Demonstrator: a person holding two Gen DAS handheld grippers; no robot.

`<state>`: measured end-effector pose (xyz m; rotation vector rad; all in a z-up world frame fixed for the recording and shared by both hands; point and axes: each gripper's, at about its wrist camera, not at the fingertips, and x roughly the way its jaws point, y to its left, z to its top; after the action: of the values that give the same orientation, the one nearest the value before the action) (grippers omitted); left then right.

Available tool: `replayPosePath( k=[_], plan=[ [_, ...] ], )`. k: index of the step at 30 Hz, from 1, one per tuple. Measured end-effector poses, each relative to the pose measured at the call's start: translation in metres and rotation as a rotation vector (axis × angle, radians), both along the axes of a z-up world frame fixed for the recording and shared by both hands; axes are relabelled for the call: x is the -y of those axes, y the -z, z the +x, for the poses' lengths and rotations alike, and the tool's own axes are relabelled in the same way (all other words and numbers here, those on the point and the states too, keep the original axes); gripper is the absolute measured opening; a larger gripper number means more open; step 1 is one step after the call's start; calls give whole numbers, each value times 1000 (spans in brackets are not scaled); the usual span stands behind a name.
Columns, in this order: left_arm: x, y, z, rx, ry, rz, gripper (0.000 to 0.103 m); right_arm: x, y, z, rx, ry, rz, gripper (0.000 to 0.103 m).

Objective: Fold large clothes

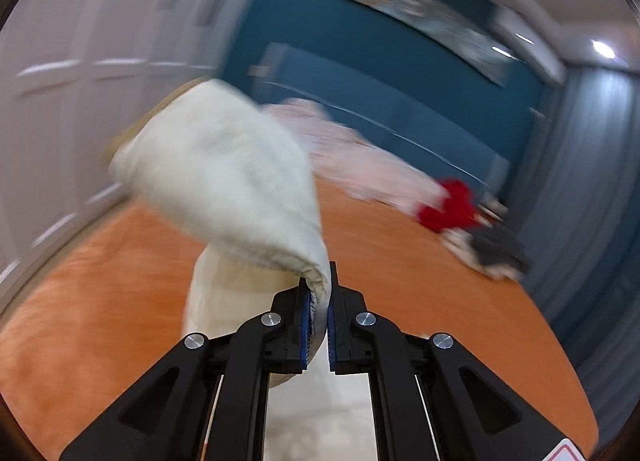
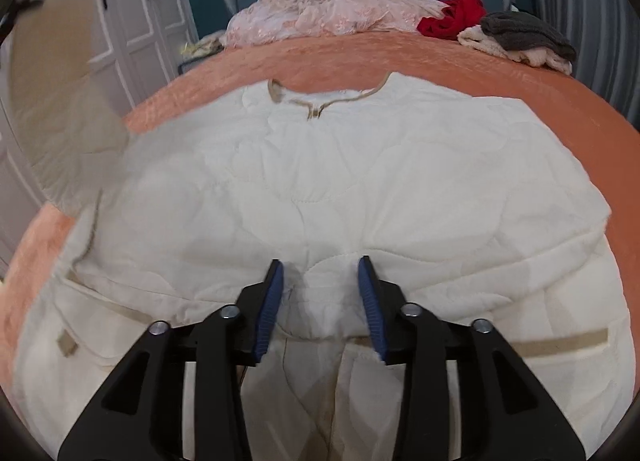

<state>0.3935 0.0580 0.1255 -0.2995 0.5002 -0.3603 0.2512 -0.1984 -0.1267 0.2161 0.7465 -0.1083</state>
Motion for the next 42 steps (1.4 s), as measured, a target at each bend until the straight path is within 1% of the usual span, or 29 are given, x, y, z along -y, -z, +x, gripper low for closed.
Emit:
replayPosePath(
  k=[1, 3, 4, 5, 6, 8, 9, 11, 13, 15, 16, 20, 23, 26, 29, 31, 32, 33, 34, 36, 37, 38, 40, 42],
  plan=[
    [40, -1, -9, 0, 80, 4, 4, 2, -2, -3, 8, 5, 16, 44],
    [82, 7, -19, -23, 160, 21, 6, 13, -7, -17, 24, 20, 81, 45],
    [110, 18, -23, -46, 200, 31, 7, 19, -8, -24, 27, 26, 106, 45],
    [128, 29, -26, -68, 224, 43, 9, 23, -9, -29, 29, 32, 118, 46],
    [150, 48, -30, -108, 242, 57, 13, 30, -10, -36, 26, 45, 128, 49],
    [167, 77, -30, -177, 259, 51, 28, 41, -12, -45, 26, 59, 146, 51],
    [173, 99, -31, -237, 261, 28, 40, 46, -13, -49, 26, 63, 149, 52],
    [165, 130, -31, -314, 257, -27, 41, 54, -17, -56, 28, 67, 128, 53],
    [148, 149, -32, -378, 244, -71, 41, 62, -22, -60, 37, 67, 106, 55],
    [124, 161, -30, -406, 206, -105, 41, 70, -28, -59, 52, 72, 95, 61],
    [109, 166, -28, -410, 170, -111, 41, 78, -33, -55, 66, 81, 93, 61],
    [66, 175, -18, -424, 51, -86, 41, 107, -46, -29, 101, 128, 146, 68],
    [29, 179, -8, -448, -24, -83, 41, 127, -48, -6, 106, 192, 167, 75],
    [7, 186, -2, -470, -79, -68, 41, 140, -40, 14, 57, 258, 164, 75],
    [0, 199, 6, -493, -108, -40, 41, 147, -27, 27, 14, 297, 192, 75],
    [-3, 207, 6, -501, -113, -19, 41, 148, -18, 34, -18, 280, 212, 50],
    [-5, 211, 6, -503, -118, -1, 41, 147, -14, 38, -48, 252, 229, 16],
    [-4, 214, 7, -502, -124, 22, 41, 144, -14, 37, -65, 241, 240, 4],
    [-3, 215, 8, -500, -126, 35, 41, 143, -19, 34, -47, 235, 256, 3],
    [-1, 215, 6, -490, -129, 56, 41, 141, -45, 12, 65, 214, 291, 3],
    [0, 215, 4, -481, -131, 70, 41, 138, -61, -4, 122, 204, 288, 2],
    [1, 215, 4, -477, -131, 81, 41, 137, -68, -12, 144, 200, 278, 2],
    [5, 217, 2, -472, -127, 115, 41, 133, -71, -24, 146, 192, 241, 2],
    [10, 220, -1, -459, -126, 153, 41, 127, -57, -22, 72, 182, 151, 2]
  ],
)
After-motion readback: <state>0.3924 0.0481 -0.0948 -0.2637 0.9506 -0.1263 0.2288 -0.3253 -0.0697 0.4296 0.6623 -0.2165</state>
